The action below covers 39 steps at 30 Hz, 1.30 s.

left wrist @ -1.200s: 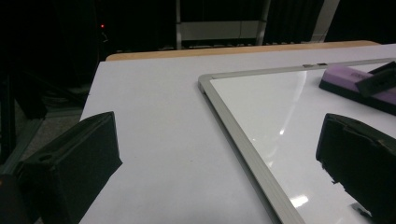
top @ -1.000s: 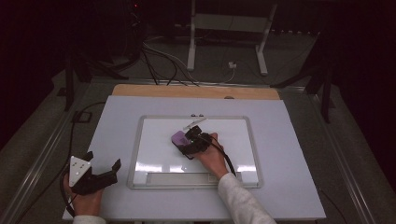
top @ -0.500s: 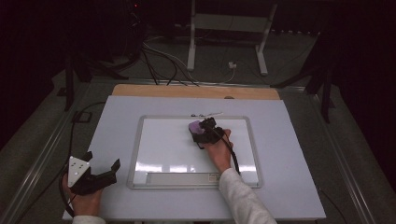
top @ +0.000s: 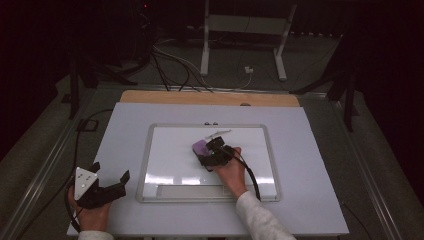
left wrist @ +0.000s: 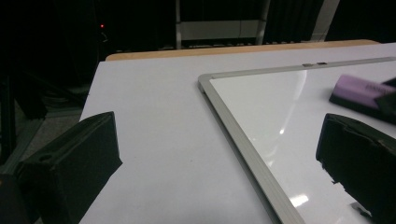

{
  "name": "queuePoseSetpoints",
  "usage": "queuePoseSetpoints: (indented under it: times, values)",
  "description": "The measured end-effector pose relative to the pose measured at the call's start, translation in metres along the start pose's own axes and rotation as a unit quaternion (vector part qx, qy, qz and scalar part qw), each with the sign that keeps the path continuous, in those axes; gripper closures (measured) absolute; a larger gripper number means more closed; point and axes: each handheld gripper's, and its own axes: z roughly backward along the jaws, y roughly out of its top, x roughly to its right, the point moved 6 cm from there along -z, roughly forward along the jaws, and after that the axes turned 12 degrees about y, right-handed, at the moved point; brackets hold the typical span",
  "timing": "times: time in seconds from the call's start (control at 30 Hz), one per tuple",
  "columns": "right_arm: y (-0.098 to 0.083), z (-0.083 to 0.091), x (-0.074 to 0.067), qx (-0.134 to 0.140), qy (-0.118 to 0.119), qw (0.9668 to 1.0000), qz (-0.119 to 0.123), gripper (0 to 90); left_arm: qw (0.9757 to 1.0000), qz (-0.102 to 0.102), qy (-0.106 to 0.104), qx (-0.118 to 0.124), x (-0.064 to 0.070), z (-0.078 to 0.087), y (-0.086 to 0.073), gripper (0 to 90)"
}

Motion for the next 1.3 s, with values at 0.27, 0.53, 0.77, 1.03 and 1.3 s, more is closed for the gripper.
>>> queuePoseSetpoints:
  times: [0.27, 0.53, 0.77, 1.03, 1.3]
  values:
    - [-0.005, -0.005, -0.025, -0.003, 0.024, 0.9993, 0.029, 40.4, 1.0000, 0.002, 0.000, 0.000, -0.001, 0.000, 0.000, 0.4]
    - [-0.001, 0.009, 0.026, 0.022, -0.036, 0.9987, -0.028, 40.4, 1.0000, 0.003, 0.000, 0.000, -0.001, 0.000, 0.000, 0.4]
    - [-0.005, 0.025, 0.061, 0.036, -0.062, 0.9948, -0.073, 40.3, 1.0000, 0.000, 0.000, -0.002, -0.001, -0.001, -0.001, 0.4]
    - [-0.006, 0.025, 0.062, 0.024, -0.058, 0.9962, -0.060, 37.7, 1.0000, 0.000, 0.000, -0.003, -0.001, -0.001, -0.001, 0.4]
    - [-0.006, 0.024, 0.053, 0.016, -0.067, 0.9973, -0.025, 29.7, 1.0000, 0.000, 0.000, -0.004, -0.001, -0.001, -0.001, 0.4]
